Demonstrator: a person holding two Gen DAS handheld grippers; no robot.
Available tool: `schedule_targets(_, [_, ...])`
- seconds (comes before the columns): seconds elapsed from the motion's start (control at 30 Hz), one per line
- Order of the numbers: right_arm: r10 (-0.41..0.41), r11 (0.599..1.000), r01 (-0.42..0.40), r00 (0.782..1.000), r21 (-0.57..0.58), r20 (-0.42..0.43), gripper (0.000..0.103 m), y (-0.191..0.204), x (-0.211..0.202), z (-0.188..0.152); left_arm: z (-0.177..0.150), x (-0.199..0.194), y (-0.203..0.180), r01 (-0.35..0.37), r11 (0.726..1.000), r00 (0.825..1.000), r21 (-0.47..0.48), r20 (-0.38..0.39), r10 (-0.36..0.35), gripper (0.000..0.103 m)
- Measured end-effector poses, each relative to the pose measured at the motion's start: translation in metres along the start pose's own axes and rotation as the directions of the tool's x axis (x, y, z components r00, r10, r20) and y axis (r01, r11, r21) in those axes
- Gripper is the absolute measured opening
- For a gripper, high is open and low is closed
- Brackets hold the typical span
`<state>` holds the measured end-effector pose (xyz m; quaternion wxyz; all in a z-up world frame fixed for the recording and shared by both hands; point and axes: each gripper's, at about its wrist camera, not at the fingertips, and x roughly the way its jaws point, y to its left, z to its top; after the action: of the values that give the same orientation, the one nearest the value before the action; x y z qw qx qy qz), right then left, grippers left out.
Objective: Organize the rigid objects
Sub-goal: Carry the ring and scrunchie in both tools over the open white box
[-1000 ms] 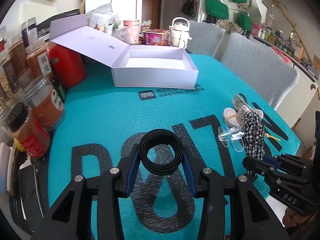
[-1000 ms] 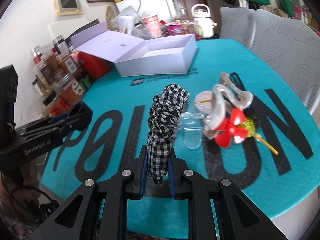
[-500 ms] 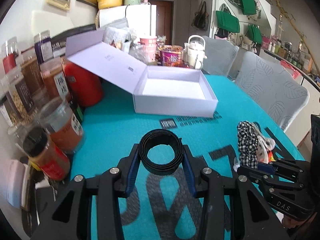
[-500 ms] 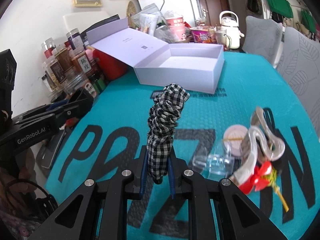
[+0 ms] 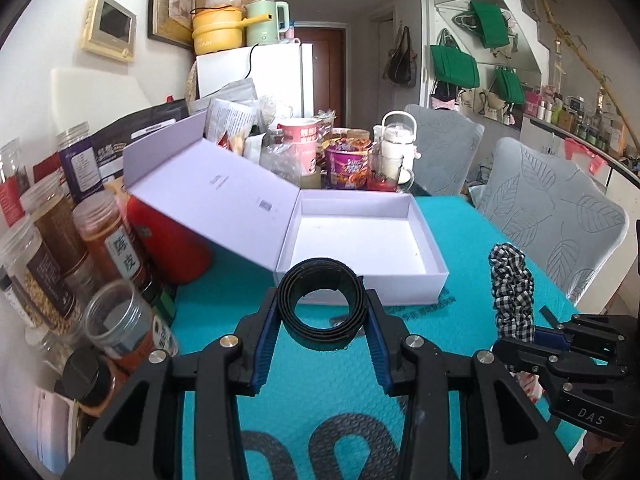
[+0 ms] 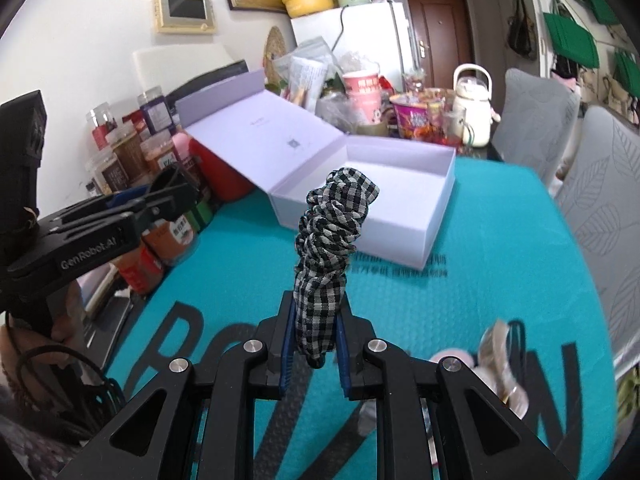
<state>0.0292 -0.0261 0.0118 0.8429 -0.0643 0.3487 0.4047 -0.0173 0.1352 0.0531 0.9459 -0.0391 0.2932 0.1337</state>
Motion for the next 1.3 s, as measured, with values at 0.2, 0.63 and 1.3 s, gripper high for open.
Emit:
schedule_targets(0.2, [-0.016,0.998,0.021,0.998,-0.061,0.068,0.018,-0.002,-0.009,0.032,0.025,0.012,-0.012,0.009,0.999,0.999,0.038,0.035,-0.01,0.041])
schedule_targets(0.63, [-0.033,0.995,0.042,0.994,-0.09,0.103,0.018,-0.025,0.014,0.085,0.072,0.059,-0.014,0.028,0.998,0.995,0.049,0.091,-0.032,0.041])
schedule_targets(1.3, [-0.084,0.987,0.1,0.988,-0.126,0.128,0.018,-0.072,0.068,0.154,0.134,0.149,-0.013,-0.04,0.999,0.994,0.037,0.104,0.036,0.041])
